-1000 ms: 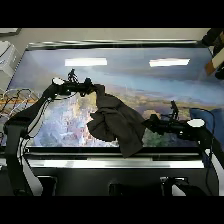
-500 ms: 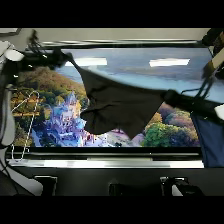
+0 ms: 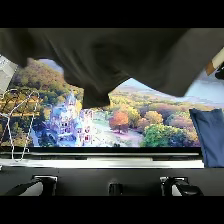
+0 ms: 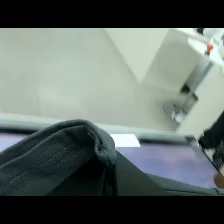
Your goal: Fold the clothes and pants, and hang the long-sleeved shirts on hangers.
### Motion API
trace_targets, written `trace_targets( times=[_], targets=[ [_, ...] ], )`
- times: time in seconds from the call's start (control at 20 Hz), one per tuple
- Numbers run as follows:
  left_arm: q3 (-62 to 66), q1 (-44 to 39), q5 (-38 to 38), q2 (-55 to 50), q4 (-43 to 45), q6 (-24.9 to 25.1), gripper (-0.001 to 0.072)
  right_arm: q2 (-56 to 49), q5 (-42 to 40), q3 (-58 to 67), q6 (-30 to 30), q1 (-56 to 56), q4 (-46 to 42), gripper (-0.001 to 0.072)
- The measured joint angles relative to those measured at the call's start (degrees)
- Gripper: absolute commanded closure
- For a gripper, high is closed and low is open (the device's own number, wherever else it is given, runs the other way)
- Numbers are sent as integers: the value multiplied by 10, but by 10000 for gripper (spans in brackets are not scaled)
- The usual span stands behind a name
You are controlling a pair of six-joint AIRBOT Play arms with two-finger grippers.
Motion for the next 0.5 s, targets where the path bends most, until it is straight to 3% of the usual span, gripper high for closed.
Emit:
trace_targets(
  times=[0.25,0.5],
  targets=[
    [-8,5,4,106,35,-17,694,0,42,98,38,0,35,681],
    [-40,-4,3,69,45,-16,693,-64,90,117,71,0,28,681]
  ],
)
